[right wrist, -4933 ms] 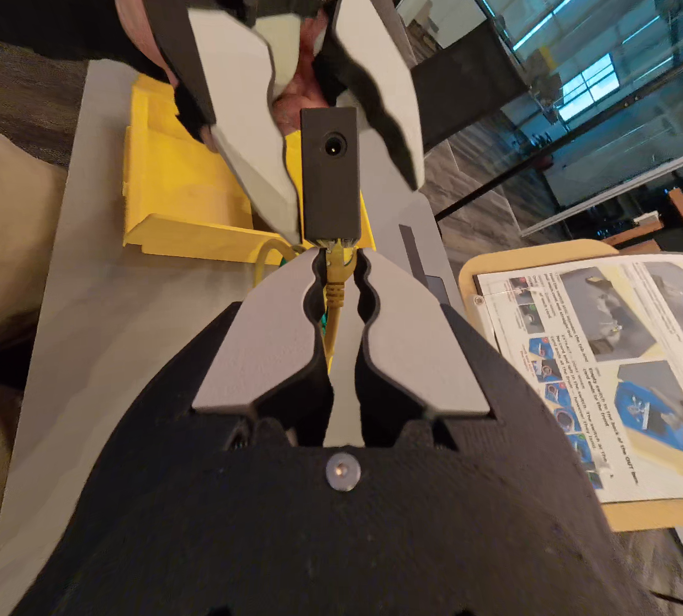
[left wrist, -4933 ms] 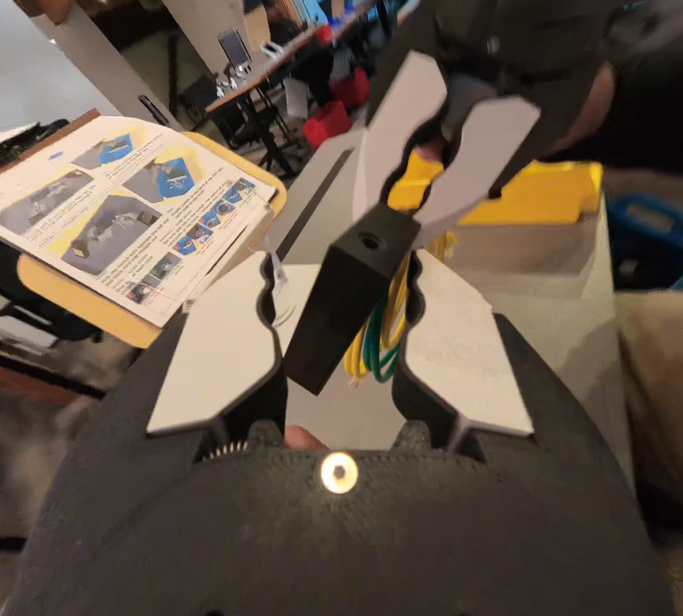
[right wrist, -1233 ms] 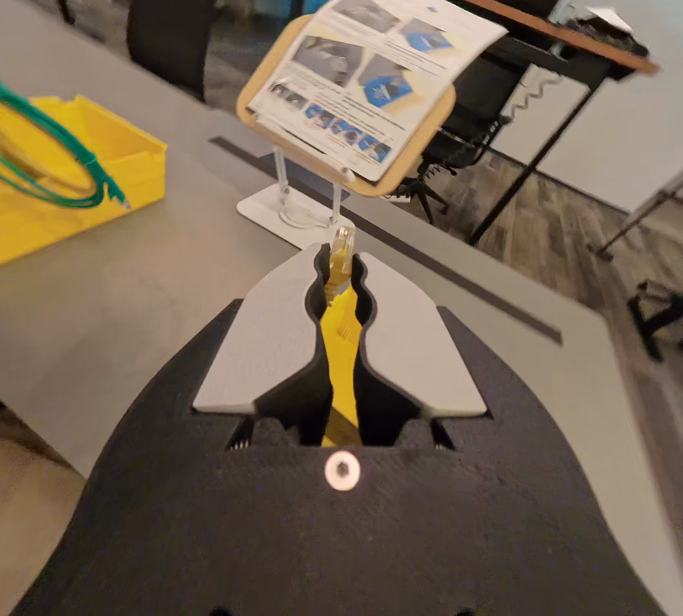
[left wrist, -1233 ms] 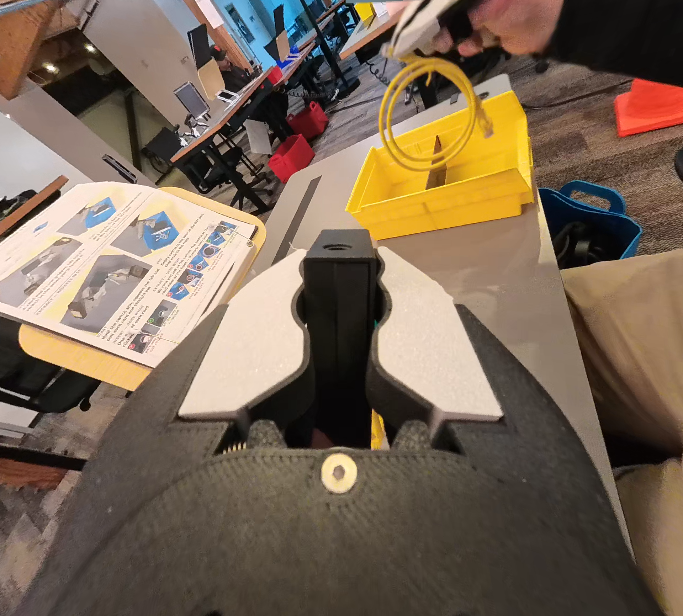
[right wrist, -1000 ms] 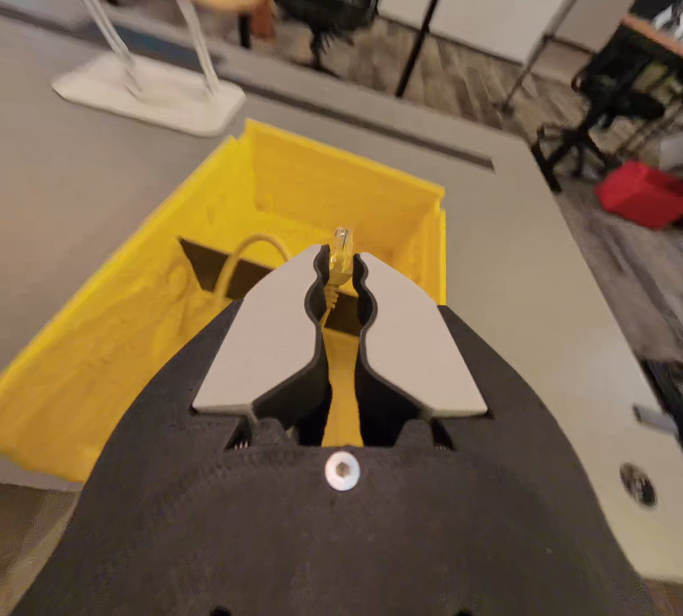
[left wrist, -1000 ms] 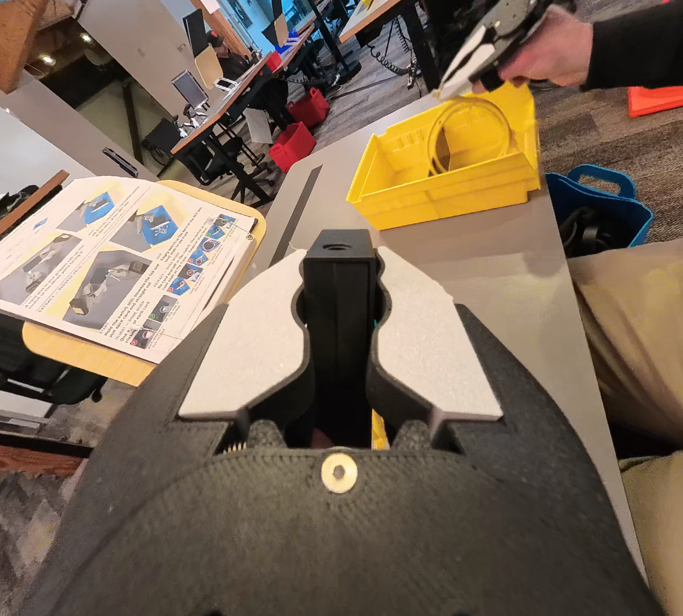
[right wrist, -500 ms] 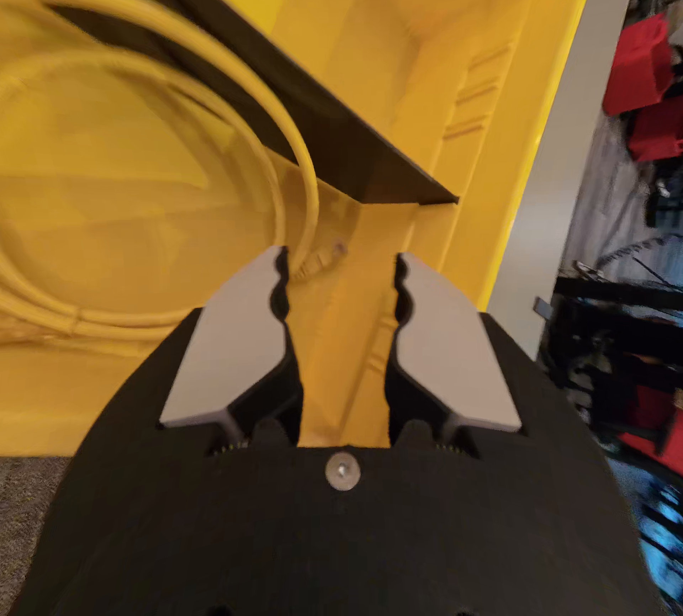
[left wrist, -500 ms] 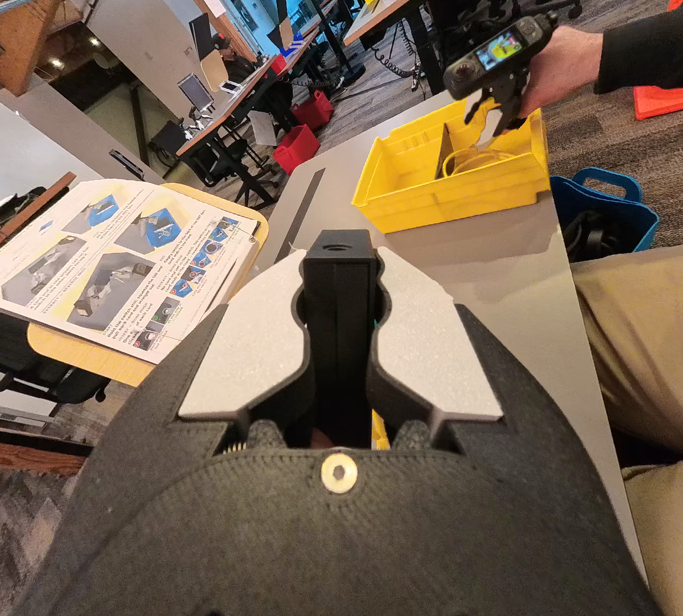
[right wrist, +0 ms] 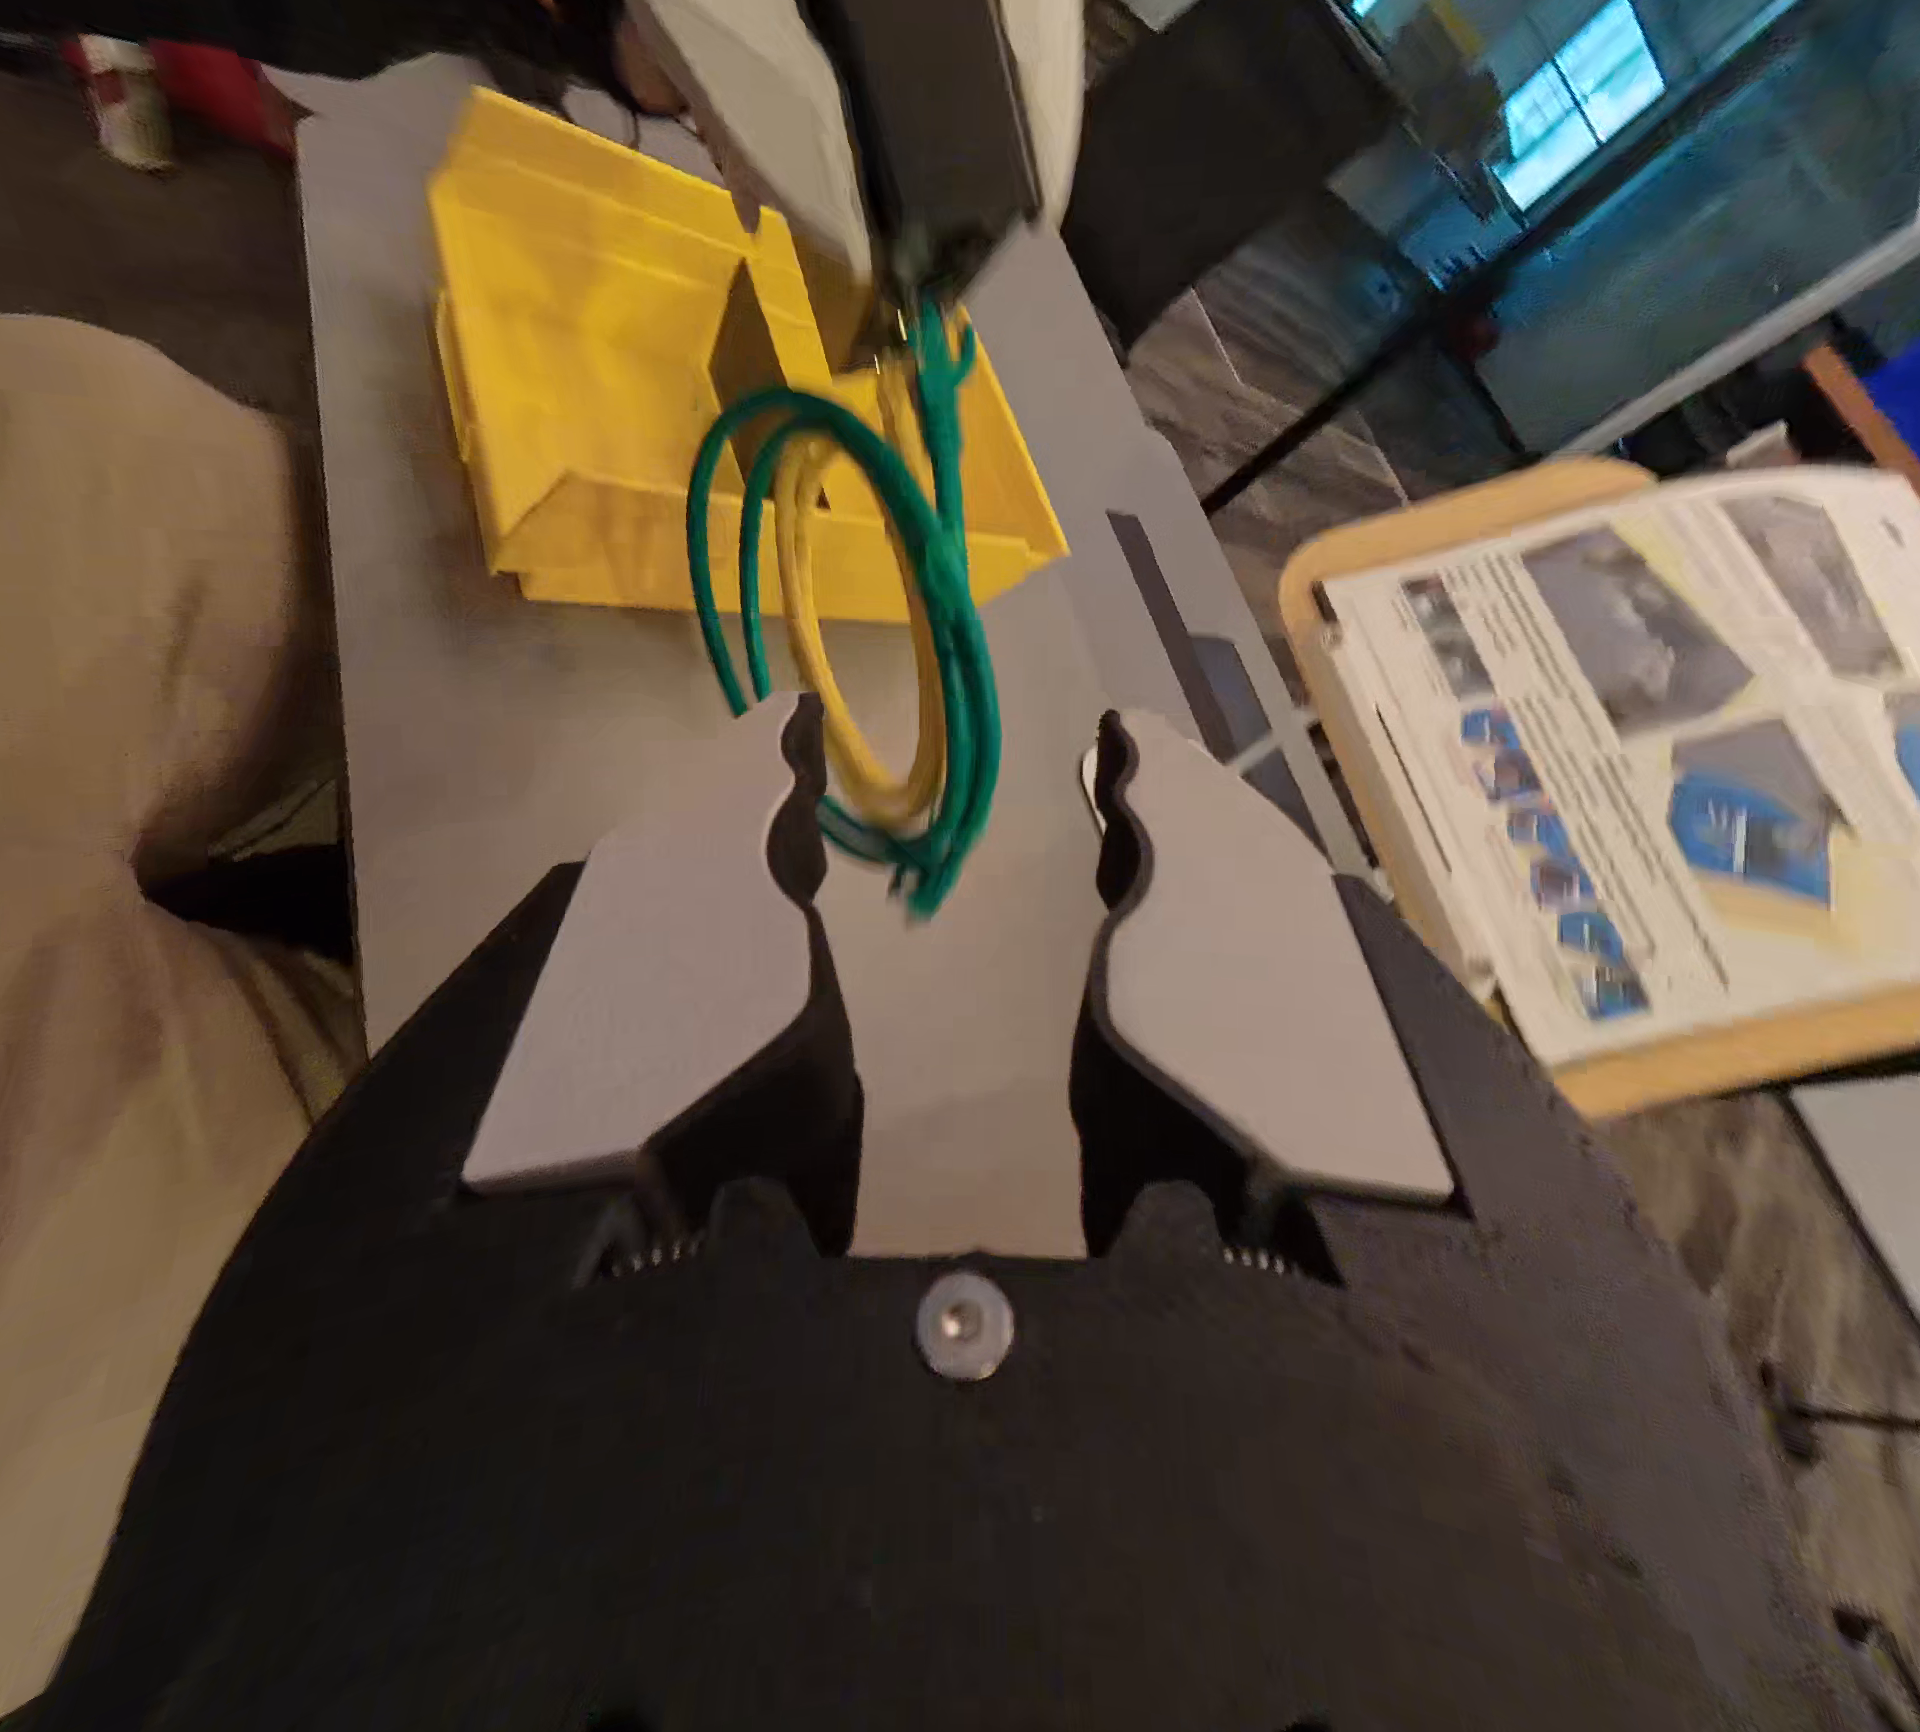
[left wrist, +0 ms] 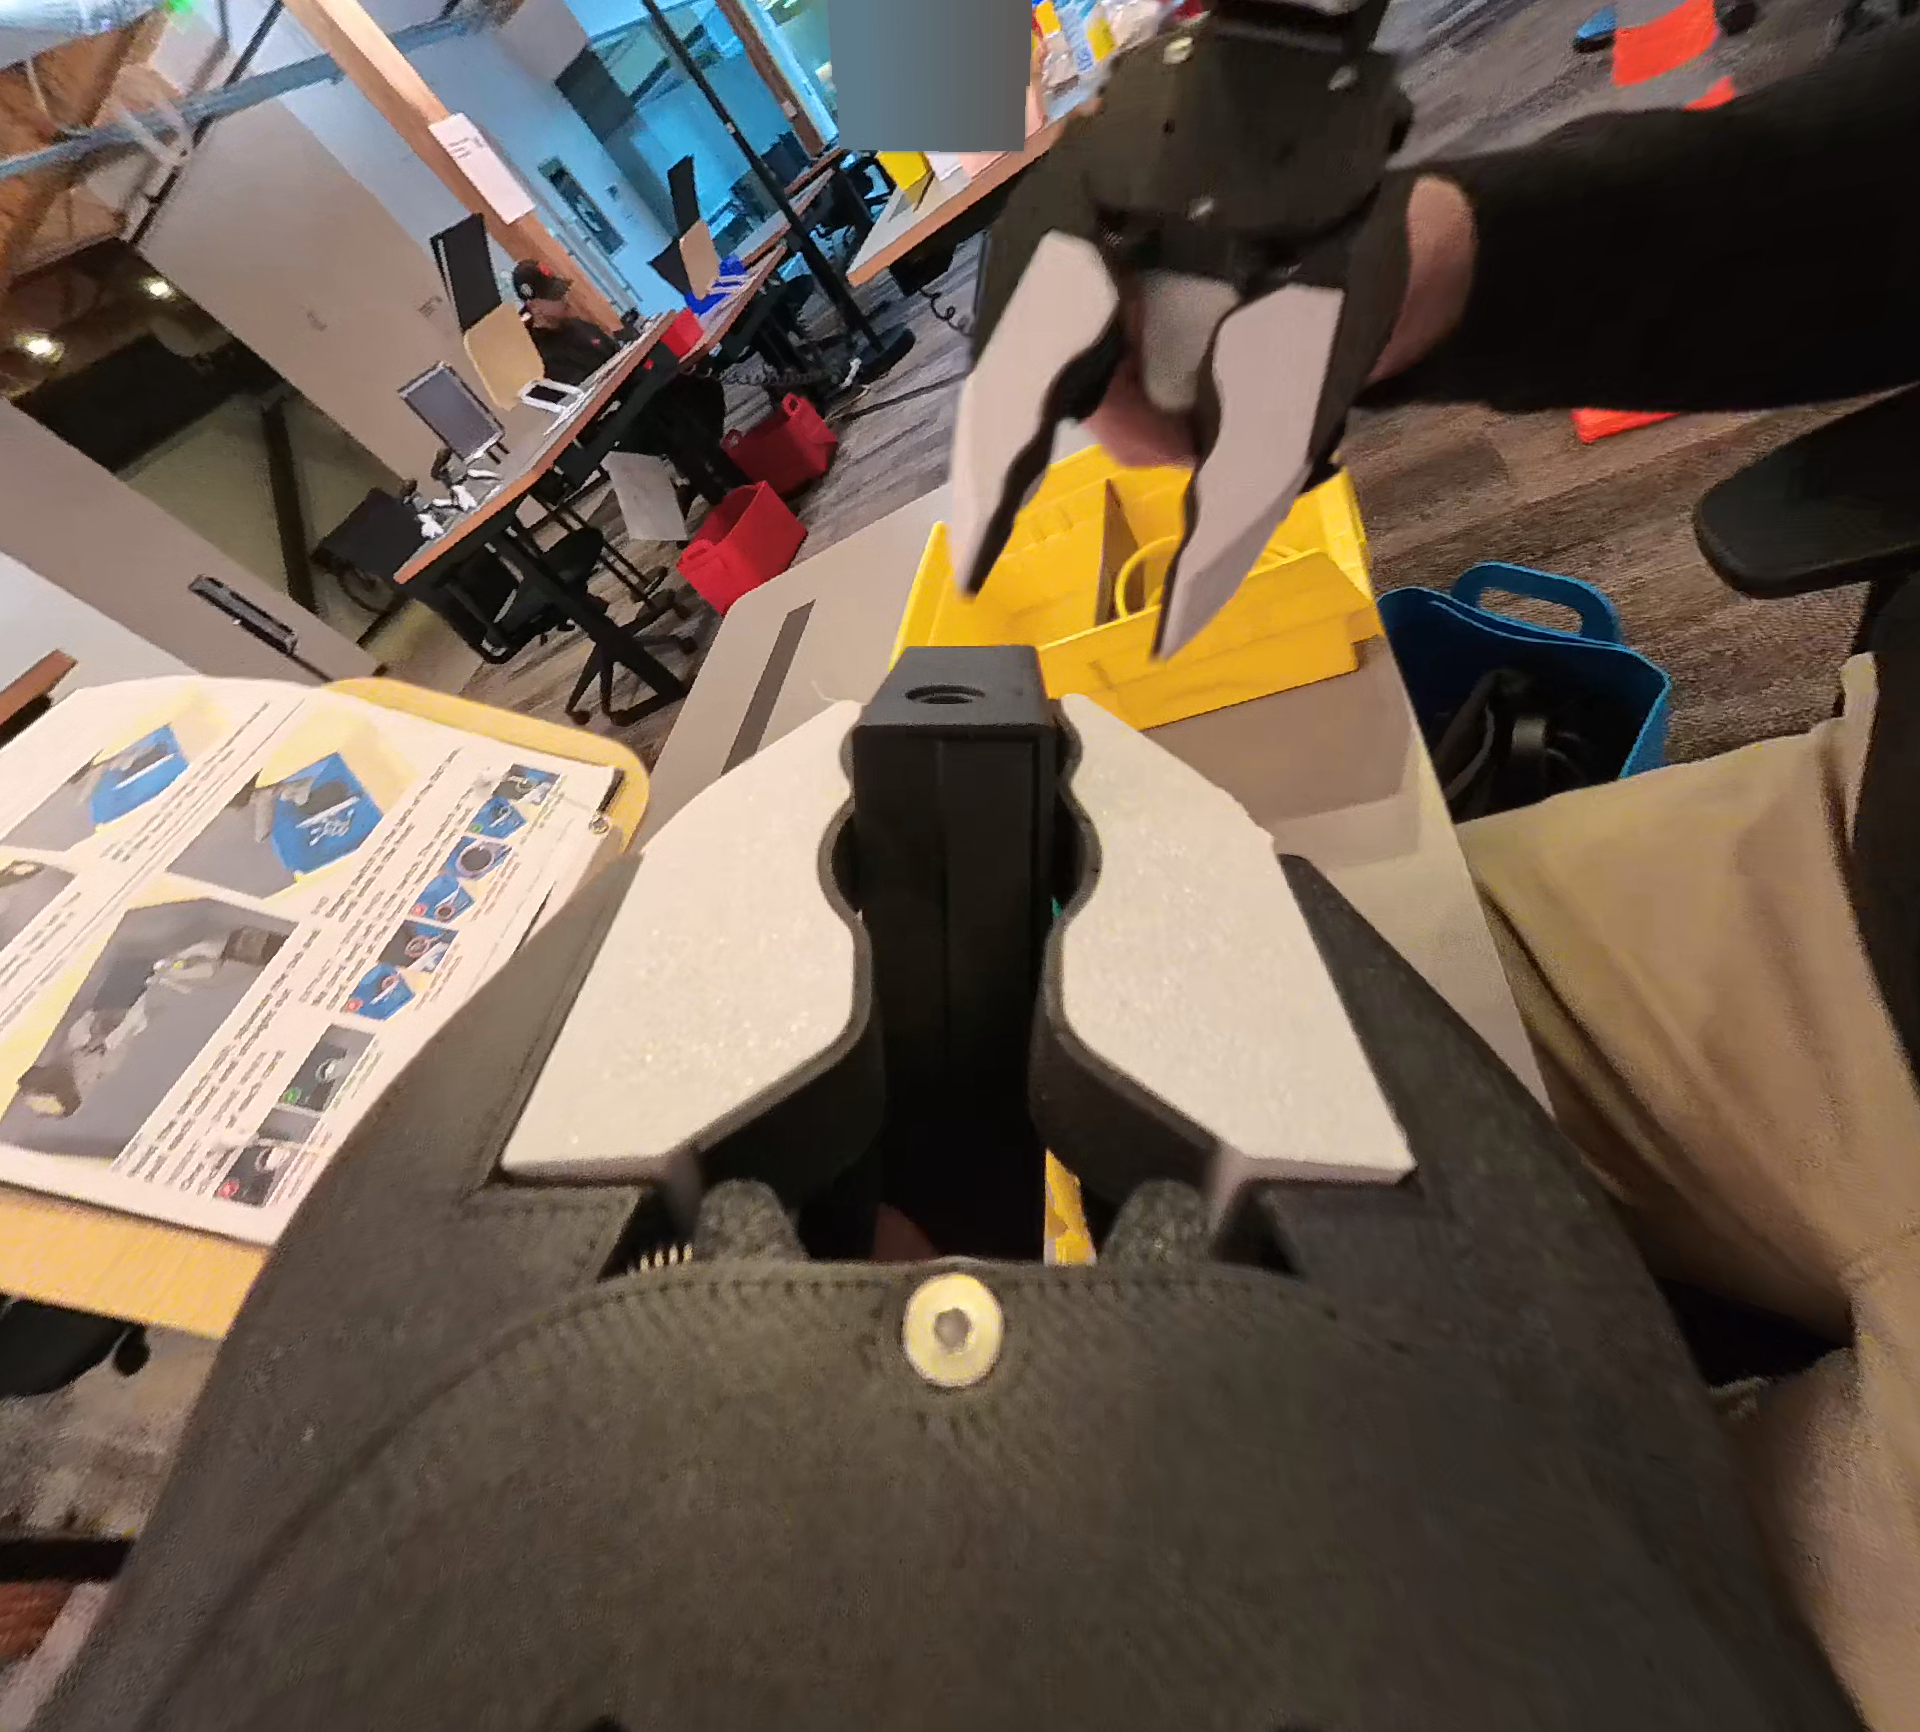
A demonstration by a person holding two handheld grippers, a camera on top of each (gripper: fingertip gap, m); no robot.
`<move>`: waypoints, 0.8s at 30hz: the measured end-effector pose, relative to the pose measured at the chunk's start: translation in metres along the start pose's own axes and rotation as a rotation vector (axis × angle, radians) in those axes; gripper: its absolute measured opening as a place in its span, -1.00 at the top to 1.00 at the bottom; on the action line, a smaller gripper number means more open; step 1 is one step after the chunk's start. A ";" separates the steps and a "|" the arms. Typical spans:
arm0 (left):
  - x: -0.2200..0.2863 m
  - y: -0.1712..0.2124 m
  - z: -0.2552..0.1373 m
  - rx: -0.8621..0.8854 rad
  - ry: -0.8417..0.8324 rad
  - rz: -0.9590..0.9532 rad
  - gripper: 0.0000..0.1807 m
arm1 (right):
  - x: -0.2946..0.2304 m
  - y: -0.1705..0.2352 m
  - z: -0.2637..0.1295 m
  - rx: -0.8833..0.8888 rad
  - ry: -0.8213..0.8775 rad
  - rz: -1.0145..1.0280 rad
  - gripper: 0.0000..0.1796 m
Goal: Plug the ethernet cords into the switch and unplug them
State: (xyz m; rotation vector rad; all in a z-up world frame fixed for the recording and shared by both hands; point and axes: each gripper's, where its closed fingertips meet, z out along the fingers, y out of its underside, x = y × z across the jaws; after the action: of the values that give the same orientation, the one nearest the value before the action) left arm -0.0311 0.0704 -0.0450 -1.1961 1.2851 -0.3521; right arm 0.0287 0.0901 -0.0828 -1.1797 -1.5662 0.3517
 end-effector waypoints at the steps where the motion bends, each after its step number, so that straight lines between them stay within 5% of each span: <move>1: 0.004 -0.002 0.002 0.003 0.011 0.008 0.68 | -0.003 -0.011 0.013 0.008 -0.021 -0.027 0.46; 9: 0.019 -0.011 0.006 0.035 0.065 0.038 0.68 | -0.020 -0.051 0.044 0.199 -0.264 -0.055 0.79; 17: 0.020 -0.008 0.009 0.017 0.069 0.051 0.67 | -0.019 -0.046 0.048 0.126 -0.180 -0.178 0.86; 22: 0.009 0.006 0.001 -0.071 0.027 0.077 0.48 | -0.010 -0.043 0.039 0.138 -0.130 -0.156 0.86; 24: 0.008 0.011 0.002 -0.105 0.022 0.102 0.59 | -0.010 -0.044 0.036 0.148 -0.113 -0.182 0.86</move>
State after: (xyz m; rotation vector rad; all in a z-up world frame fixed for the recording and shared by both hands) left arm -0.0305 0.0695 -0.0590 -1.2126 1.3921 -0.2264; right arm -0.0248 0.0735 -0.0689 -0.9098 -1.7006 0.4122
